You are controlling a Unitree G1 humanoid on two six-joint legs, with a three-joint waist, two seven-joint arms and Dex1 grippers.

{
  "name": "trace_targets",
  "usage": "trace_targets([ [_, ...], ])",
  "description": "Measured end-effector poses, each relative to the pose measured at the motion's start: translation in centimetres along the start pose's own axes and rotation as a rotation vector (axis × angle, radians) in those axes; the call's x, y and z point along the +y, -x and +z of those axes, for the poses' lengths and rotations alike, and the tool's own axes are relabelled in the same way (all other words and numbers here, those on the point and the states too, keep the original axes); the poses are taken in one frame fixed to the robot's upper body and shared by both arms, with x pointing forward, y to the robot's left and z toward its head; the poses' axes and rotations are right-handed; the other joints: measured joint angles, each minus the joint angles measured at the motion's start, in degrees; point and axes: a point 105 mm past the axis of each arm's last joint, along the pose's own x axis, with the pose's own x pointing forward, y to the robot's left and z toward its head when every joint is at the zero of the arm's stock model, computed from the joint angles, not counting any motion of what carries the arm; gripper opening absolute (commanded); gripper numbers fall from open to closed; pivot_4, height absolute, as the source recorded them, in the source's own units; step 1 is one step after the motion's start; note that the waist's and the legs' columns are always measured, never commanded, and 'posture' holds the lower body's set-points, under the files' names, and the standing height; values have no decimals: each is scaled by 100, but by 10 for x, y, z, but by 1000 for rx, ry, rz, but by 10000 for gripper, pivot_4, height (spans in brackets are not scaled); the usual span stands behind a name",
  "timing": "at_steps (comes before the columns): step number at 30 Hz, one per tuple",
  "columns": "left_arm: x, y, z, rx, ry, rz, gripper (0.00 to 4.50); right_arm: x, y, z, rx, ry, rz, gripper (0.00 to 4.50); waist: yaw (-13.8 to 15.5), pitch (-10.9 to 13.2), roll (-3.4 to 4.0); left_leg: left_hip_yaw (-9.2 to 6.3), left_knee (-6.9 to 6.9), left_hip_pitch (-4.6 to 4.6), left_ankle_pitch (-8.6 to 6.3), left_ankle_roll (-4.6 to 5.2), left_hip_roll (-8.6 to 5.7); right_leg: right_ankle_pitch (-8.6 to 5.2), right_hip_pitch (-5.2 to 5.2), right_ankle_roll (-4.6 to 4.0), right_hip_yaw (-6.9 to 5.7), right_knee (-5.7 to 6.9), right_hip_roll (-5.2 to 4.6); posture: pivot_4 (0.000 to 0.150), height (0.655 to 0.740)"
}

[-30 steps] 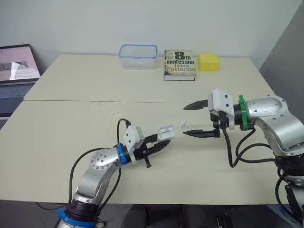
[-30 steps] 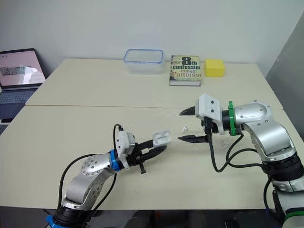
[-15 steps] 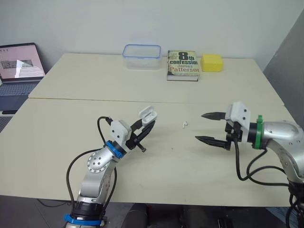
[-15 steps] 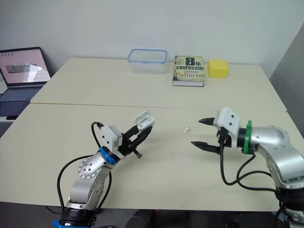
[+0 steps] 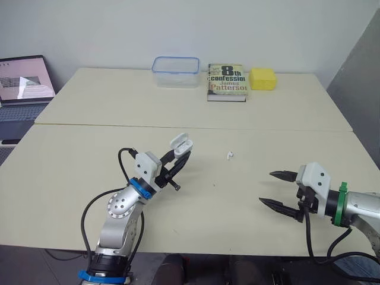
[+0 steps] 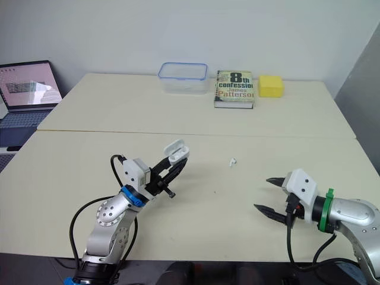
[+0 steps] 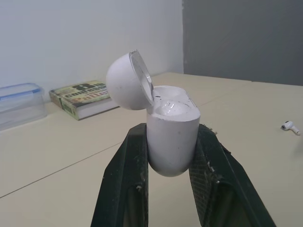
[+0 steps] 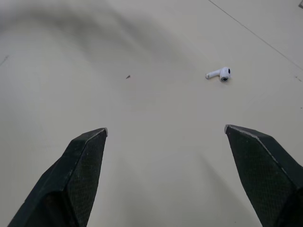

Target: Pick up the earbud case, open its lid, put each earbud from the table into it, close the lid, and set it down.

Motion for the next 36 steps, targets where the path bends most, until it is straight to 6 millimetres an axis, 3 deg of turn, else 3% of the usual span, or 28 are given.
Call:
trace_targets([
  [5,-1,-1,0,0,2,-5,7680,0,-44,15,-80,-91,-131,45000,-3,-1,1,-2,-2,-6,1,-1,-1,3,-7,-5,3,1,-2,1500,7400],
  [10,-2,-1,-2,6,5,-9,7680,-22,-84,32,-117,-166,-333,45000,-4,-3,1,-5,-3,-6,2,-3,-2,3,-8,-6,3,0,-3,1500,7400],
  [16,-6,-2,-3,9,9,-27,7680,-44,-125,23,-38,-246,-515,45000,-9,-3,2,-3,-4,-8,2,-4,-3,5,-13,-9,5,4,-3,1500,7400],
  [22,-5,-2,-3,15,6,-31,7680,-50,-147,1,7,-362,-624,45000,-17,-4,4,0,-6,-7,2,-3,-3,6,-14,-11,7,6,-2,1500,7400],
  [28,-5,-2,-4,24,7,-32,7680,-45,-157,0,-11,-405,-645,45000,-87,-11,10,3,-6,3,1,-2,-1,8,-11,-14,11,12,2,1500,7400],
  [31,-5,-2,-5,28,7,-33,7680,-43,-158,-2,-12,-451,-657,39276,-121,-14,11,1,-7,3,1,-1,0,8,-11,-14,11,12,3,1500,7400],
  [36,-4,-1,-5,35,-2,-33,7680,-47,-152,-4,-13,-536,-695,21414,-121,-17,10,0,-7,2,1,-1,-1,8,-10,-14,10,10,1,1500,7400],
])
